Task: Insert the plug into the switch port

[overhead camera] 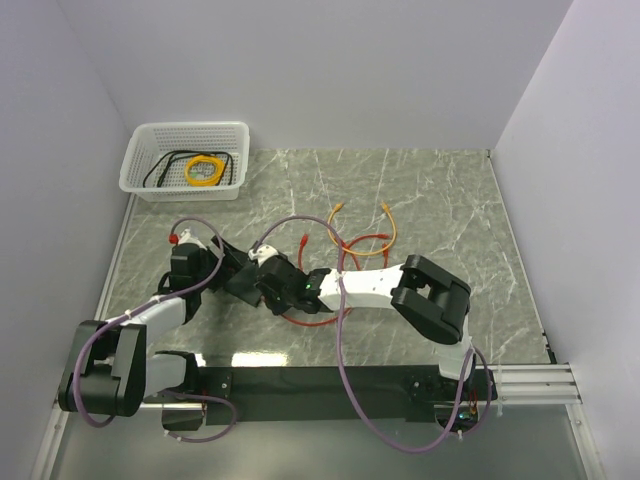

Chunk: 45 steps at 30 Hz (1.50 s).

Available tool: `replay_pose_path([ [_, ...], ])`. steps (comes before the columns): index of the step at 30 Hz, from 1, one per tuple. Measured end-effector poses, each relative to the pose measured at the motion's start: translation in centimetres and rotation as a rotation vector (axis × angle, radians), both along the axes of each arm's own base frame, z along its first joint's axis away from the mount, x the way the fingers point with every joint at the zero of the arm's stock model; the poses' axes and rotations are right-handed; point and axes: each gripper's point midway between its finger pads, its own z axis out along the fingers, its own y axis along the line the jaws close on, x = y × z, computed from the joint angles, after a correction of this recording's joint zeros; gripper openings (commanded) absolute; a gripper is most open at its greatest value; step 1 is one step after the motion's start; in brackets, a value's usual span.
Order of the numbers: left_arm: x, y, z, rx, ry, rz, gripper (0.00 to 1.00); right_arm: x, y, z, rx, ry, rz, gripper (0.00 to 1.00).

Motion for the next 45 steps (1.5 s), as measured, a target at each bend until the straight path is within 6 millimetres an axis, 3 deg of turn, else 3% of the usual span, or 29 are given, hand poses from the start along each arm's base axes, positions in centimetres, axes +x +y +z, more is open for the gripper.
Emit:
replay_pose_path([
  [16, -0.1, -0.8, -0.2, 0.009, 0.001, -0.021, 0.92, -0.2, -0.5, -1.1, -0.049, -0.012, -0.012, 0.0],
  [26, 0.3, -1.1, -0.5, 0.013, -0.007, -0.026, 0.92, 0.7, -0.9, -1.0, -0.078, -0.072, -0.012, 0.0],
  [39, 0.5, -1.2, -0.5, 0.02, -0.009, -0.029, 0.91, -0.1, -0.5, -0.9, -0.094, -0.111, 0.009, 0.0],
  [45, 0.7, -1.2, -0.5, 0.025, -0.012, -0.027, 0.91, 0.4, -0.4, -0.2, -0.107, -0.144, -0.011, 0.0],
])
